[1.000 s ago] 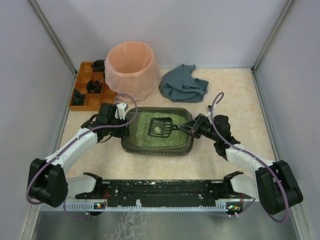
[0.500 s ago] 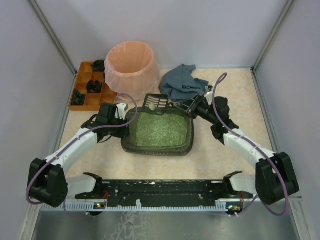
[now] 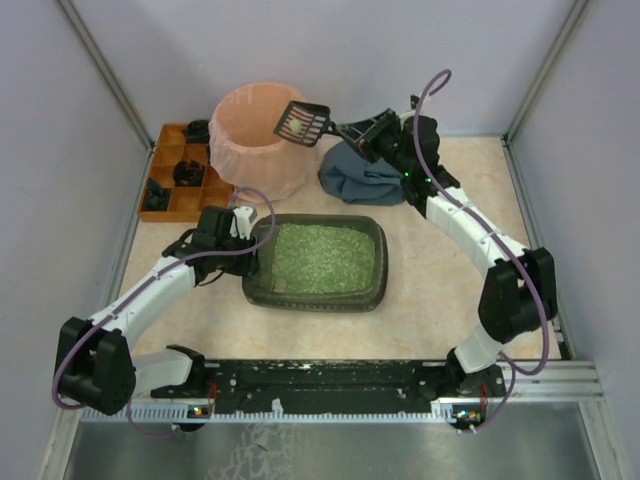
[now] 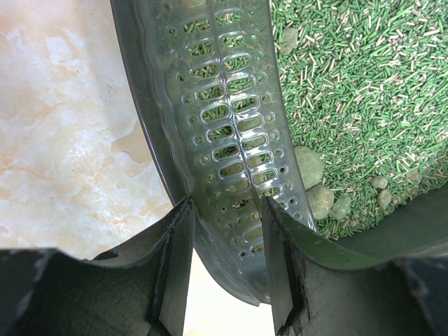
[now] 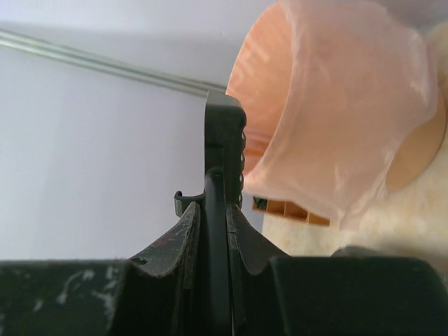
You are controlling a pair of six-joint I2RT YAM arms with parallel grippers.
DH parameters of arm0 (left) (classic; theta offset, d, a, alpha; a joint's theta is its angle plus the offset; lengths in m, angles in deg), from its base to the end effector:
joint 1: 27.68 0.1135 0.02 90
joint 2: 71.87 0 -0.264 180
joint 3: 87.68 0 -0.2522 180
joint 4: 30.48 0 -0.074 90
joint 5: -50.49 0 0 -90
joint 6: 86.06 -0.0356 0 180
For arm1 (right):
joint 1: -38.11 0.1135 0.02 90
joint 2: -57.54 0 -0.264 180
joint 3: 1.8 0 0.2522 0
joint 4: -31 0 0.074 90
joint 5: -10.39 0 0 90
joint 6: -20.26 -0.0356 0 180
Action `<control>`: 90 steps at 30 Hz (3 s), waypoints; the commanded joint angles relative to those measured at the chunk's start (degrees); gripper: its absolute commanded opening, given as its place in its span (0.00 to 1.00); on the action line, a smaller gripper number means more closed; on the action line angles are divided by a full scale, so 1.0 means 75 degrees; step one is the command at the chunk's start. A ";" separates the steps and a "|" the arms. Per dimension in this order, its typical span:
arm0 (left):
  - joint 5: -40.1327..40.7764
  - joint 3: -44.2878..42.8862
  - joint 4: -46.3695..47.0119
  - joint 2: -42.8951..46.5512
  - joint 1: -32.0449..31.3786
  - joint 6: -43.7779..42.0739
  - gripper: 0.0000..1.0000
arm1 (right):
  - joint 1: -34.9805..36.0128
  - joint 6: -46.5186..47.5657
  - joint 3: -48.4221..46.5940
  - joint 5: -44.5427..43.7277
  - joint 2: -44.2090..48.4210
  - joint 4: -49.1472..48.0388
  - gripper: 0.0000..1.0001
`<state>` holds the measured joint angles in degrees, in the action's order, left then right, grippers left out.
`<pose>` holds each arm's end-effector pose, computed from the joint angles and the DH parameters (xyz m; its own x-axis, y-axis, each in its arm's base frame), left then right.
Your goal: Clean the litter box
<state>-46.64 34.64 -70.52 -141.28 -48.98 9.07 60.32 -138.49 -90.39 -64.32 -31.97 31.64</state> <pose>0.2236 -0.0919 0.2235 -0.7676 0.2040 -0.6076 0.3648 0.9185 -0.1524 0.3466 0.1517 0.3705 -0.5764 0.7357 -0.3556 -0.1971 0.2971 0.9343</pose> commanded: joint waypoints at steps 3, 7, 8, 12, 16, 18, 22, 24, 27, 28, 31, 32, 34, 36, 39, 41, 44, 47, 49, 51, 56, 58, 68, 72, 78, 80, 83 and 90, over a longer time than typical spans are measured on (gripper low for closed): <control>-0.0296 -0.0145 0.0094 0.0125 -0.0122 0.0004 0.48 | 0.0310 0.0885 -0.2054 -0.1219 -0.1278 0.0621 0.00; -0.0315 -0.0136 0.0094 0.0102 -0.0116 0.0011 0.48 | 0.0494 0.1901 -0.3231 -0.1559 -0.2117 0.1198 0.00; -0.0330 -0.0144 0.0093 0.0099 -0.0121 0.0014 0.48 | 0.0544 0.2213 -0.3498 -0.1620 -0.2294 0.1335 0.00; -0.0354 -0.0146 0.0094 0.0084 -0.0114 0.0007 0.48 | 0.0829 0.3780 -0.4304 -0.1961 -0.2887 0.1769 0.00; -0.0377 -0.0145 0.0100 0.0050 -0.0114 0.0005 0.48 | 0.1201 0.5485 -0.4509 -0.2446 -0.3038 0.1613 0.00; -0.0391 -0.0153 0.0094 0.0016 -0.0114 -0.0001 0.48 | 0.1450 0.6538 -0.4544 -0.2710 -0.2993 0.1420 0.00; -0.0403 -0.0176 0.0083 -0.0035 -0.0107 -0.0003 0.48 | 0.1966 0.8682 -0.4466 -0.3114 -0.2886 0.0832 0.00; -0.0409 -0.0170 0.0085 -0.0038 -0.0109 0.0000 0.48 | 0.2184 0.9598 -0.4438 -0.3282 -0.2840 0.0620 0.00; -0.0439 -0.0173 0.0083 -0.0039 -0.0117 0.0014 0.48 | 0.2493 1.0899 -0.4286 -0.3517 -0.2743 0.0246 0.00; -0.0443 -0.0168 0.0083 -0.0043 -0.0113 0.0013 0.48 | 0.2622 1.1422 -0.4166 -0.3624 -0.2676 0.0037 0.00; -0.0453 -0.0169 0.0094 -0.0057 -0.0117 0.0013 0.48 | 0.2877 1.2268 -0.3794 -0.3756 -0.2406 -0.0605 0.00; -0.0471 -0.0162 0.0094 -0.0057 -0.0117 0.0013 0.48 | 0.2938 1.2424 -0.3676 -0.3740 -0.2298 -0.0797 0.00; -0.0497 -0.0170 0.0095 -0.0067 -0.0120 0.0009 0.48 | 0.3026 1.2595 -0.3444 -0.3657 -0.2069 -0.1137 0.00; -0.0493 -0.0168 0.0094 -0.0072 -0.0114 0.0013 0.48 | 0.3079 1.2671 -0.3268 -0.3628 -0.1844 -0.1328 0.00; -0.0483 -0.0157 0.0094 -0.0052 -0.0106 0.0009 0.48 | 0.3139 1.2819 -0.3056 -0.3689 -0.1577 -0.1414 0.00; -0.0480 -0.0165 0.0096 -0.0050 -0.0112 0.0008 0.48 | 0.3191 1.2863 -0.2818 -0.3813 -0.1306 -0.1518 0.00; -0.0481 -0.0156 0.0094 -0.0059 -0.0113 0.0009 0.48 | 0.3248 1.2338 -0.2410 -0.3941 -0.0642 -0.1412 0.00; -0.0509 -0.0163 0.0097 -0.0073 -0.0113 0.0007 0.48 | 0.3249 1.1298 -0.1924 -0.4031 0.0328 -0.0940 0.00; -0.0527 -0.0166 0.0099 -0.0085 -0.0115 0.0014 0.48 | 0.3249 1.0663 -0.1499 -0.4071 0.0876 -0.0418 0.00; -0.0553 -0.0156 0.0096 -0.0097 -0.0120 0.0010 0.48 | 0.3249 0.9889 -0.1129 -0.4102 0.1408 0.0252 0.00; -0.0560 -0.0173 0.0093 -0.0103 -0.0117 0.0007 0.48 | 0.3249 0.8340 0.0036 -0.3976 0.2775 0.1752 0.00; -0.0561 -0.0174 0.0094 -0.0108 -0.0117 0.0005 0.48 | 0.3249 0.7599 0.0439 -0.3942 0.3251 0.2256 0.00; -0.0653 -0.0175 0.0106 -0.0160 -0.0109 0.0004 0.48 | 0.3249 0.4730 0.1497 -0.2918 0.3784 0.4389 0.00; -0.0692 -0.0156 0.0106 -0.0156 -0.0121 0.0003 0.48 | 0.3249 0.4147 0.1361 -0.3149 0.3153 0.4883 0.00; -0.0717 -0.0156 0.0106 -0.0159 -0.0113 0.0014 0.48 | 0.3249 0.4158 -0.0073 -0.3156 0.1372 0.6377 0.00; -0.0719 -0.0149 0.0106 -0.0146 -0.0116 0.0015 0.48 | 0.3250 0.4202 -0.0487 -0.3136 0.0845 0.6708 0.00; -0.0716 -0.0144 0.0106 -0.0135 -0.0117 0.0011 0.47 | 0.3254 0.4216 -0.0910 -0.3058 0.0181 0.6929 0.00; -0.0722 -0.0145 0.0106 -0.0127 -0.0114 0.0009 0.47 | 0.3249 0.4382 -0.1521 -0.2448 -0.0989 0.7290 0.00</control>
<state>-46.93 34.46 -70.66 -141.63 -49.07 9.00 84.13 -106.01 -97.91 -85.36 -35.95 83.98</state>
